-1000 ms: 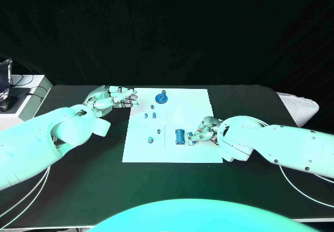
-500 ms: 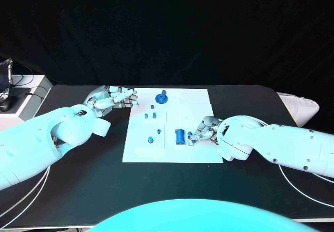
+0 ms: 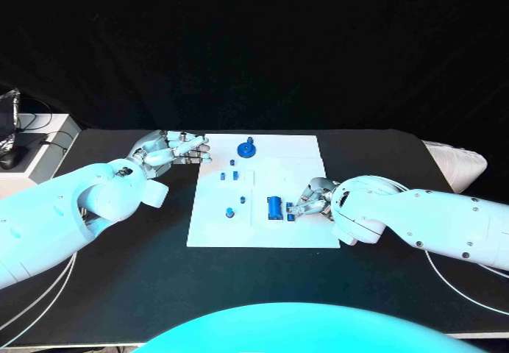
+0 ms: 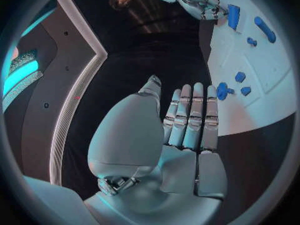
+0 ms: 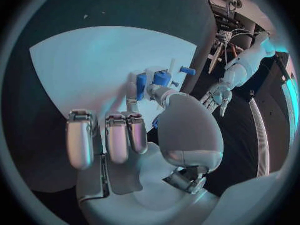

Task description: Assemble the parts on the task board

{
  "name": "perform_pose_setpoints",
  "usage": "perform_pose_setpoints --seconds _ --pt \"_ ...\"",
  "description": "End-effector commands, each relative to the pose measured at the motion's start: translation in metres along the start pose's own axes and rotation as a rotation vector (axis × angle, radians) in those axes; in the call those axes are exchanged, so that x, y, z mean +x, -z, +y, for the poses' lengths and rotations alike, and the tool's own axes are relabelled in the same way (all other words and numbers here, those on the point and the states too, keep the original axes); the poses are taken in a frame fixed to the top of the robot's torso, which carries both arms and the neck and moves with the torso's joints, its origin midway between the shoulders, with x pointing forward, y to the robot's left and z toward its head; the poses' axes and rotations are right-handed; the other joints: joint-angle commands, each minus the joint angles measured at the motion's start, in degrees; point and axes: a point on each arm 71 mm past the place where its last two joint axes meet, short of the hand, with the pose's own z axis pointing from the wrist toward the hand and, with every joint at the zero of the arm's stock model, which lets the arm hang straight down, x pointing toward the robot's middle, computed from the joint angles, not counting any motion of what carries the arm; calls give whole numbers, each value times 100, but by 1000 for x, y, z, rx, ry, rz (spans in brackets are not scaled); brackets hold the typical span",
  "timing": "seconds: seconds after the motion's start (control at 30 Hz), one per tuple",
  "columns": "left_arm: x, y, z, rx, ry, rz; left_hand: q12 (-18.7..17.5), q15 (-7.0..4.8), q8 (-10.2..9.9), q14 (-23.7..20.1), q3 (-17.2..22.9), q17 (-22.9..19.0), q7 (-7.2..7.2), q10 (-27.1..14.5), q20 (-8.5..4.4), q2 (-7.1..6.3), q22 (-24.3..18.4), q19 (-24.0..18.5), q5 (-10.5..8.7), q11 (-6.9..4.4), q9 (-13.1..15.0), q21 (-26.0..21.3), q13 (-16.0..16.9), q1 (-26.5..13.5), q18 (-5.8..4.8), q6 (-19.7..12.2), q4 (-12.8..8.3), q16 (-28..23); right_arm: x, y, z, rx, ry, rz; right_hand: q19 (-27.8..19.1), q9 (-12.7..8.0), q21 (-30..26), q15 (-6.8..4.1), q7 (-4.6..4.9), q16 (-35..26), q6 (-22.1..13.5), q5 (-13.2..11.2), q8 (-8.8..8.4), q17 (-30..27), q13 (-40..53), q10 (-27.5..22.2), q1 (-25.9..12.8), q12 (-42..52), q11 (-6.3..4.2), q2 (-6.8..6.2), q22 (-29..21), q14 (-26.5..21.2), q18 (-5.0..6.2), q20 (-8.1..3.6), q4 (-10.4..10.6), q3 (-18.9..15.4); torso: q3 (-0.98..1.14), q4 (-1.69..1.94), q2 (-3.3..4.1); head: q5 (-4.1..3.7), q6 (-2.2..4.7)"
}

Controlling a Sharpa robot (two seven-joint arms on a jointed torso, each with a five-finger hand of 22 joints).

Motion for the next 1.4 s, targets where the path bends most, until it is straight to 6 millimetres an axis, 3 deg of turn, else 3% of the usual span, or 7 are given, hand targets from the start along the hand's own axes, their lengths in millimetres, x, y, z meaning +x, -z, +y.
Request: perform_pose_setpoints --seconds 0.03,0.43,0.8,1.0,1.13,1.27,1.4 --pt "2 0 -1 4 9 10 -33 37 -23 6 -36 9 47 -9 10 43 -9 16 -32 48 -9 3 -6 -15 26 -10 6 -24 2 0 0 -7 18 20 514 -6 -35 -22 47 -15 -2 -20 -32 1309 1506 609 -62 13 -9 15 1369 553 -23 -31 -9 -40 1 -3 -1 -1 0" --pt "1 0 -1 2 7 6 -32 38 -25 3 -41 10 49 -11 11 44 -13 16 -32 50 -12 2 -6 -22 26 -9 6 -28 1 0 2 -22 8 5 508 -53 -65 -13 59 -22 -11 -46 -49 1292 1506 609 -141 13 2 -25 1362 549 -18 -23 137 -223 0 2 1 -3 0" --pt "0 0 -1 7 7 5 -32 40 -26 1 -45 10 49 -13 12 45 -17 15 -32 51 -15 2 -6 -25 26 -8 4 -31 -8 6 -9 -55 -7 -43 507 -88 -73 -20 47 -23 -15 -62 -48 1293 1506 609 122 13 -7 -5 1360 549 -16 -25 51 -269 2 -6 -11 25 0" --pt "-2 -1 -1 37 22 -19 -31 38 -31 5 -48 12 28 -15 13 39 -23 13 -31 43 -20 1 -6 -14 26 -11 -7 -33 -30 13 -16 -200 -87 -164 465 -227 -288 85 215 -42 -408 -67 -274 1245 1420 527 323 -152 131 -49 1307 537 19 33 59 -436 6 -28 -48 -3 0" --pt "-5 -3 -1 68 43 -54 -33 34 -38 -4 -41 12 -6 -23 14 49 -32 13 -31 27 -28 1 -7 11 27 -17 -16 -45 -49 12 -19 -319 -185 -245 427 -274 -478 132 270 -67 -511 -31 -342 1187 1374 480 457 -240 182 -18 1260 522 52 76 64 -481 4 -60 -107 -18 0" --pt "-7 -6 0 99 65 -97 -39 33 -52 -40 -20 5 -42 -47 15 70 -50 12 -30 12 -43 2 -14 69 28 -27 -30 -81 -67 6 -25 -395 -291 -310 263 -330 -1272 170 324 -227 -593 32 -412 832 1163 257 780 -642 228 73 1057 427 187 130 -61 -421 -1 -80 -180 -14 0" --pt "-9 -9 1 116 77 -124 -39 33 -57 -55 9 2 -50 -56 16 91 -62 12 -29 7 -52 2 -19 124 29 -26 -42 -103 -76 1 -28 -414 -299 -344 269 -339 -1253 167 316 -213 -563 -43 -401 883 1175 272 1186 -610 218 65 1053 442 184 142 -348 -324 -5 -81 -230 -1 0"
